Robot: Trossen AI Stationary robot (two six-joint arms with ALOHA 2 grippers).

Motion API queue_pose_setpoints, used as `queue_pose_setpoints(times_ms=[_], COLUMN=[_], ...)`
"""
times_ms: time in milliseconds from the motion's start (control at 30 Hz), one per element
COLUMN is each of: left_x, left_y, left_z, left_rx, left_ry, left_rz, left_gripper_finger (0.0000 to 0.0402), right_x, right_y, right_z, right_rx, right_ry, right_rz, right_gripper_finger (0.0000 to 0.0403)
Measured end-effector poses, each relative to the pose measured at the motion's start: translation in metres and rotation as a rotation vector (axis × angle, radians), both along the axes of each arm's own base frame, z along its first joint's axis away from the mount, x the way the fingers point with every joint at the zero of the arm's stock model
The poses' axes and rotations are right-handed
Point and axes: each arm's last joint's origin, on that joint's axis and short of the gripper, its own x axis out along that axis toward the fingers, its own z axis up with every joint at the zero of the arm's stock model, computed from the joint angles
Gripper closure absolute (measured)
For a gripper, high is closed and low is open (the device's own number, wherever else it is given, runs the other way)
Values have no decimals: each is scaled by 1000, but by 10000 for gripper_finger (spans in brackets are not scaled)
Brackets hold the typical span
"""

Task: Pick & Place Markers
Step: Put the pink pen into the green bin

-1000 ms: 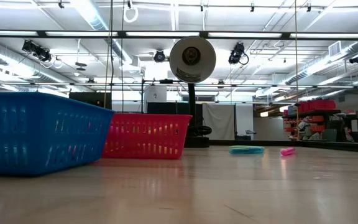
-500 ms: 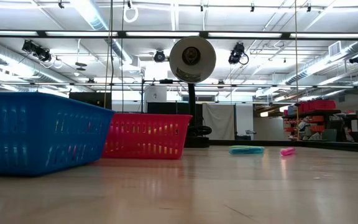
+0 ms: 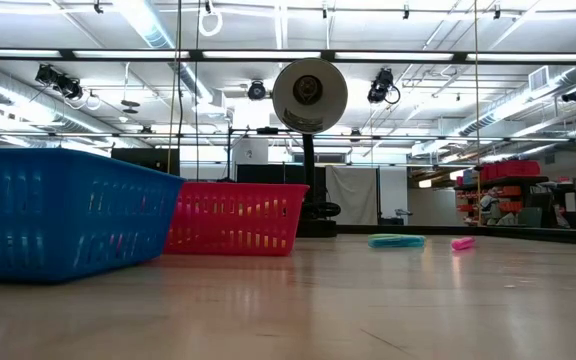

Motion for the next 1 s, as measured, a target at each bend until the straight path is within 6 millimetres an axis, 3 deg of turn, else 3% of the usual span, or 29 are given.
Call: queue_pose_setpoints(times_ms=[200,467,800,1000], left_x=[0,0,0,0], left_y=[0,0,0,0], left_z=[-2,-1,-1,-2], left_rx=[-30,-30,-35,-56], left_ry=[15,13,12,11], left_rz=[0,0,-1,-1], left_gripper_finger=[275,275,275,275], right_x=[-13,-30,-37,-32], right_y=[3,4,10,14], right_z=[-13,-27,-31,-35], right_rx=[3,-120,-387,-440], right_ry=[175,367,434,445], right_rz=[131,274,464,523], right_gripper_finger=[300,300,300,291])
